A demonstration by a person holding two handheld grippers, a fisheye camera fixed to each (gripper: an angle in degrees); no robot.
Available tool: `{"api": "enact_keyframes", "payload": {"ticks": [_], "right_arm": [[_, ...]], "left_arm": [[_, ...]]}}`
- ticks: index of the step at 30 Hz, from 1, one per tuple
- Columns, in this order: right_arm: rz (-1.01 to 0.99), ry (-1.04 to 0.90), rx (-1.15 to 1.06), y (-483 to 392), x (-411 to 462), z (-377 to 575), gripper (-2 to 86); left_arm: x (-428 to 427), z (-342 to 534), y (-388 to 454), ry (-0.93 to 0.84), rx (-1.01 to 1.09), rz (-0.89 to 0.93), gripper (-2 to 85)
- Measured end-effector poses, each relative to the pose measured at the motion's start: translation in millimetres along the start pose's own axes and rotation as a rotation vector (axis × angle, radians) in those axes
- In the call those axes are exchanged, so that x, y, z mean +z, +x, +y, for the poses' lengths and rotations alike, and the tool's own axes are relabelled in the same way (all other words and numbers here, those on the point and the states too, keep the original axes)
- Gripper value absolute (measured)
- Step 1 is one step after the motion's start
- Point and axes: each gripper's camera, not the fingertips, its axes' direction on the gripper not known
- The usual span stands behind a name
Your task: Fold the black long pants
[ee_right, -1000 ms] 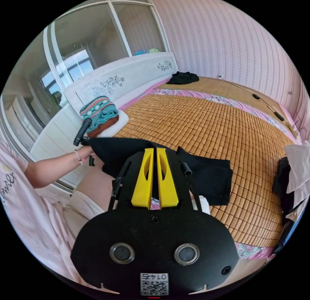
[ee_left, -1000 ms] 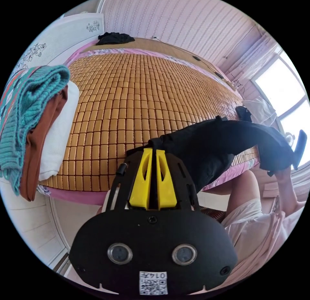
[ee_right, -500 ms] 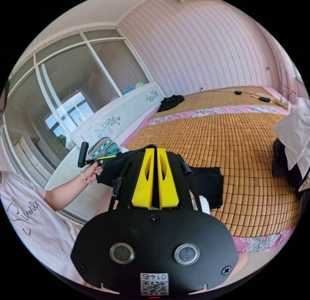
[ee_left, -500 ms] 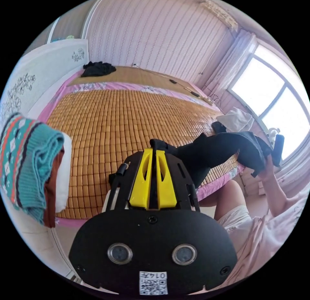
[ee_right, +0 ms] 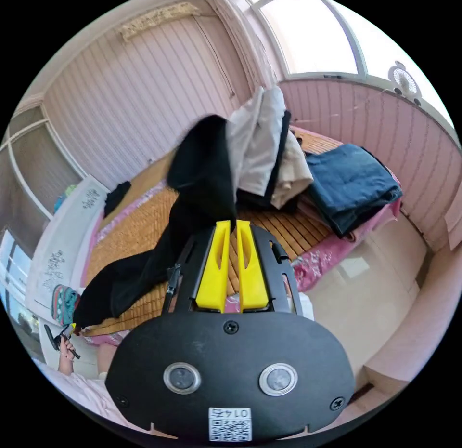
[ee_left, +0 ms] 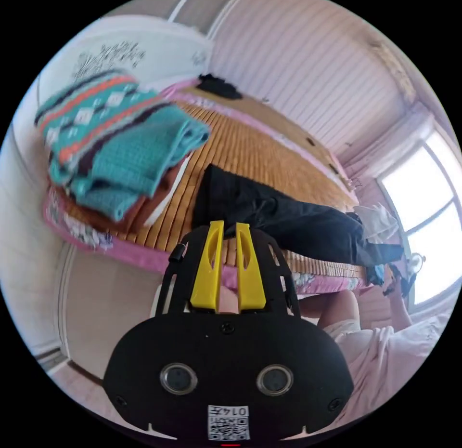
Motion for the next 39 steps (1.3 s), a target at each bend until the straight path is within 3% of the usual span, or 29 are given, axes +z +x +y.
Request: {"api": "enact_keyframes", "payload": {"ticks": [3,9,19,27,32,34,36,39], "right_arm": [[0.045,0.003,-0.04,-16,13,7,4.1],[0.025,-0.175,-0.229,-77,66,-6,9.6],[0.193,-0.426,-0.158,-93,160,-20,9.9],[0.16,-0.38,-0.273,-100,144,-26,1.3],[-0.122,-0.048,-0.275,-87,49,-44,0.1],[-0.173,0.12,-0.306,-74,-15,-32,0.0],[-0.16,0.15,-0.267,-52,-41,-13,0.0],[-0.108,-0.036,-0.117,-4,-26,25,0.0]], "left_arm": [[7,23,-4,0.021,-0.044,0.107,5.1],[18,22,46,-0.032,0.109,-0.048,5.5],[65,45,126,-0.131,0.323,-0.124,10.5],[92,75,167,-0.209,0.416,-0.122,11.7],[145,97,189,-0.339,0.488,-0.202,12.3],[144,112,214,-0.245,0.56,-0.267,11.2],[136,128,238,-0.133,0.652,-0.335,10.7],[126,165,282,0.072,0.869,-0.444,10.1]]}}
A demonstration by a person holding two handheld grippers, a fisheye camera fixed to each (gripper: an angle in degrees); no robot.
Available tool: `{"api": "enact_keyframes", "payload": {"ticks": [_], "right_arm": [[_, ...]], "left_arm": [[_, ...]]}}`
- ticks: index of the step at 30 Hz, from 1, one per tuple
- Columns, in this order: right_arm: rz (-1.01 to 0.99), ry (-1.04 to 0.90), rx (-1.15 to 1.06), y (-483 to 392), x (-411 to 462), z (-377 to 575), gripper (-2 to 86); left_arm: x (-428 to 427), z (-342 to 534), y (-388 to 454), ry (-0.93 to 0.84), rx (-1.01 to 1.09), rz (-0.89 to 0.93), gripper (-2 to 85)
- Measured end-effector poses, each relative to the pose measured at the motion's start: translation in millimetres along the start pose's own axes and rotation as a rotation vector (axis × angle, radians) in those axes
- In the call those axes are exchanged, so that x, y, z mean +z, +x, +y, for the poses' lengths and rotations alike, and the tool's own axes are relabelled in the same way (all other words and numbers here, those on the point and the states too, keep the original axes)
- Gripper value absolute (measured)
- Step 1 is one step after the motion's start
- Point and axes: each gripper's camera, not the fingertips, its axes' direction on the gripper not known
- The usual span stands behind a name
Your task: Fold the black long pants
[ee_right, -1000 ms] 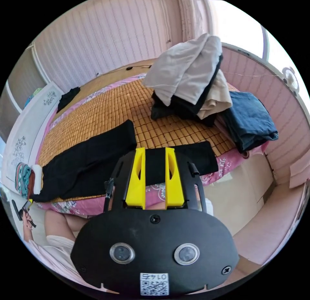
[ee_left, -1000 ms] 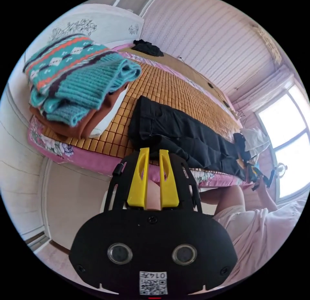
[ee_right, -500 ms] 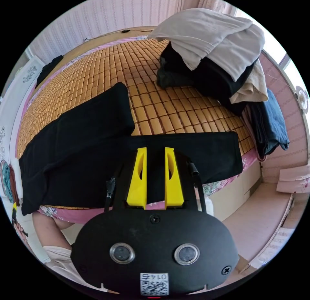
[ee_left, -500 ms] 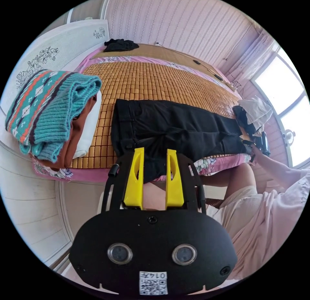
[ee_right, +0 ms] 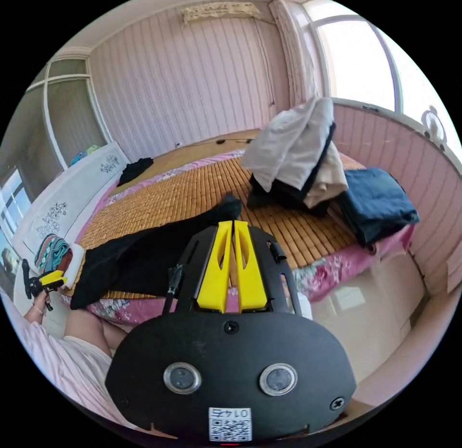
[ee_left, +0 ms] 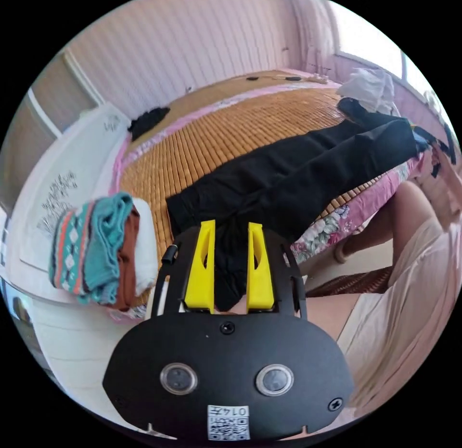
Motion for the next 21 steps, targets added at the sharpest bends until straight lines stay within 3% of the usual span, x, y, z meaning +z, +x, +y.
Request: {"api": "enact_keyframes", "payload": {"ticks": [1,4,11,16,21], "right_arm": [[0.024,-0.128,0.077,15,14,15,0.0],[0.1,-0.207,0.141,25,21,39,0.0],[0.142,-0.178,0.164,15,24,0,6.4],[0.206,-0.283,0.041,-16,71,-34,13.3],[0.351,-0.428,-0.09,-37,113,-34,12.8]], "left_arm": [[-10,-1,21,0.055,0.077,-0.092,9.6],[-23,0,62,0.139,0.167,-0.212,8.6],[-13,2,104,0.125,0.217,-0.146,8.9],[6,0,124,0.088,0.257,-0.116,10.7],[12,-12,149,0.11,0.363,-0.202,10.6]]}}
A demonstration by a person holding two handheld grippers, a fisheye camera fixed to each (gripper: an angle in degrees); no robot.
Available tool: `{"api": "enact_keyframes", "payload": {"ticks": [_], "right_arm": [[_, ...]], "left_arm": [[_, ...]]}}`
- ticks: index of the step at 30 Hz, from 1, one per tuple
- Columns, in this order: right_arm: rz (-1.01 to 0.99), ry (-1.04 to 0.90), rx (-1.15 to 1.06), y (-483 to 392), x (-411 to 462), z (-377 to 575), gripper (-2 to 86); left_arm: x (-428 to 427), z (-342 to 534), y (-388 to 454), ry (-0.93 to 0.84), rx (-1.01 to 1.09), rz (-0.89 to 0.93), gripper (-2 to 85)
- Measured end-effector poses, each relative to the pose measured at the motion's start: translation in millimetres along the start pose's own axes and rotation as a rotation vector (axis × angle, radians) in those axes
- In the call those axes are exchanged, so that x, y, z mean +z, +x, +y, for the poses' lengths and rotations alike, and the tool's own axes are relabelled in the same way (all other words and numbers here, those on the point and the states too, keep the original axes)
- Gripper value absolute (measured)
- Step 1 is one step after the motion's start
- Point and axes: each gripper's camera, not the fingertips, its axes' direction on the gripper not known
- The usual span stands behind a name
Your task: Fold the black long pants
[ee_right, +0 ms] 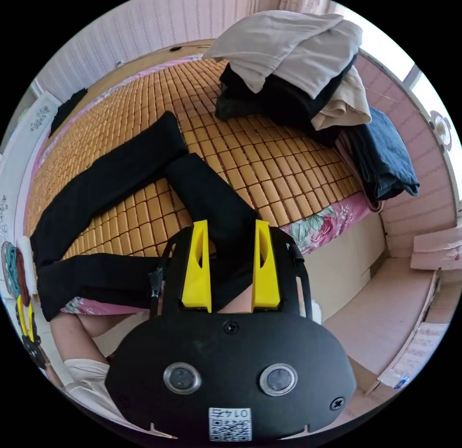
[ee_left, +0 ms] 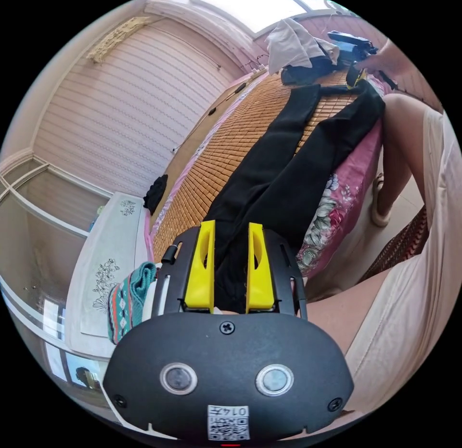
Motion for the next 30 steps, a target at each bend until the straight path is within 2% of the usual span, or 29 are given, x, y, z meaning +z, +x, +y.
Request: {"api": "enact_keyframes", "payload": {"ticks": [2,4,6,8,10,12,14,15,16,18,22,27,30], "right_arm": [[-0.009,0.0,-0.042,-4,-2,-1,10.1],[0.001,0.028,-0.044,-2,-12,-1,3.4],[-0.072,0.064,-0.024,8,-28,0,1.3],[-0.212,0.248,0.047,33,-68,13,0.6],[-0.39,0.523,0.211,82,-119,55,0.3],[-0.408,0.608,0.319,111,-129,86,0.5],[-0.306,0.556,0.396,129,-116,105,0.8],[-0.241,0.455,0.448,138,-100,111,1.0],[-0.23,0.367,0.468,144,-83,114,1.2],[-0.221,0.308,0.462,144,-68,118,1.7],[-0.173,0.294,0.433,133,-54,118,2.7],[-0.232,0.288,0.361,116,-44,94,3.4],[-0.247,0.284,0.261,90,-41,69,3.9]], "left_arm": [[5,-7,4,-0.007,0.028,0.0,10.6],[10,-14,6,-0.001,0.044,0.015,10.6],[17,-18,5,-0.013,0.035,0.064,10.6],[27,-19,3,-0.029,0.018,0.135,10.7],[46,-20,0,-0.09,0.012,0.261,11.4],[59,-22,-5,-0.128,-0.017,0.378,12.1],[73,-23,-10,-0.156,-0.064,0.477,12.8],[83,-24,-12,-0.185,-0.072,0.518,13.3],[94,-25,-12,-0.223,-0.076,0.548,13.7],[109,-26,-13,-0.275,-0.077,0.588,13.9],[122,-32,-28,-0.326,-0.088,0.491,10.2],[132,-31,-54,-0.363,-0.097,0.503,4.7],[127,-25,-81,-0.328,-0.094,0.521,0.5]]}}
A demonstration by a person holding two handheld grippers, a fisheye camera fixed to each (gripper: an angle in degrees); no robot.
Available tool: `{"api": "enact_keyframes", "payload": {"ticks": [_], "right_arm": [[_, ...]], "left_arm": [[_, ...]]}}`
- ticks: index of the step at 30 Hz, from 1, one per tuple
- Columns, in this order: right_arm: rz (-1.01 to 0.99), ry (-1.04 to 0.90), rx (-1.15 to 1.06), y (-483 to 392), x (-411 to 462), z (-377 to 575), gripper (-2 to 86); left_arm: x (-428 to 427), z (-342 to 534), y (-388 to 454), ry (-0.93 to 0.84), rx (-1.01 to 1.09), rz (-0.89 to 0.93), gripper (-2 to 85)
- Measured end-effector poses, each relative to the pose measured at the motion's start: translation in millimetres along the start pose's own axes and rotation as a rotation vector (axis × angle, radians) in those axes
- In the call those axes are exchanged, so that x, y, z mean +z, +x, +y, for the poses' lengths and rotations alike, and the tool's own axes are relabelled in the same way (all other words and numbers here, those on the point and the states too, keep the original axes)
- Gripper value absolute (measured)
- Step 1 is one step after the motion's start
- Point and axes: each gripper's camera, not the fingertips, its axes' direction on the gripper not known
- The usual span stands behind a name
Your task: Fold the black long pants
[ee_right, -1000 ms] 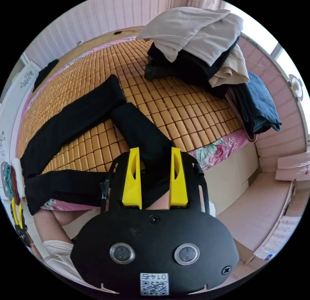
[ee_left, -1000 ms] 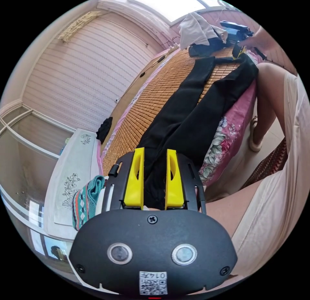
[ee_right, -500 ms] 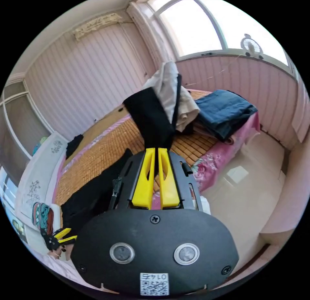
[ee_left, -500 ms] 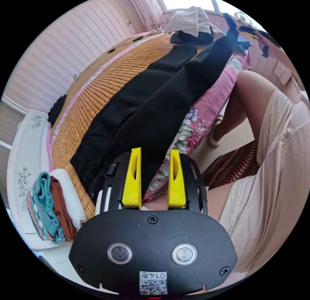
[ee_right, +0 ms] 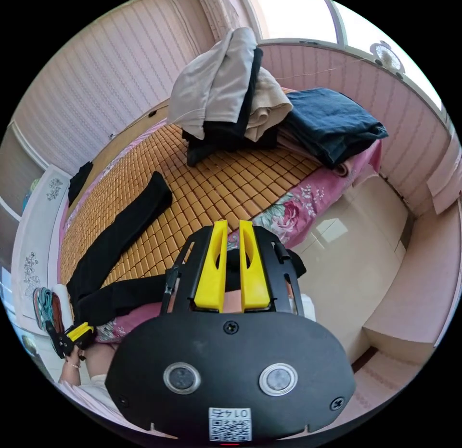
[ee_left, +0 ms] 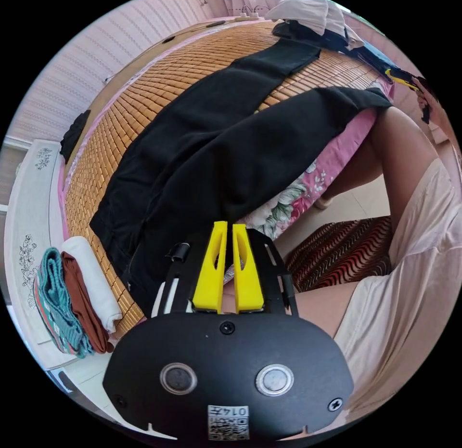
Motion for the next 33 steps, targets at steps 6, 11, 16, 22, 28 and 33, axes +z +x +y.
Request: {"api": "enact_keyframes", "payload": {"ticks": [6,11,16,22,28,33], "right_arm": [[-0.047,0.001,-0.145,-55,29,-23,6.1],[-0.034,-0.066,-0.218,-100,77,-41,9.7],[0.049,-0.113,-0.243,-136,122,-67,12.3],[0.072,-0.207,-0.244,-164,162,-79,8.4],[-0.189,0.086,-0.43,-203,61,-100,2.5],[-0.145,0.275,-0.809,-250,-2,-58,3.7]], "left_arm": [[-73,51,-68,0.093,-0.079,0.111,-0.3],[-48,78,-108,-0.023,-0.247,0.337,3.1],[-67,129,-170,0.144,-0.493,0.464,6.0],[-45,206,-253,0.079,-0.952,0.183,11.7],[-2,234,-293,-0.026,-1.082,0.43,12.0],[-2,244,-301,0.001,-1.033,0.418,4.0]]}}
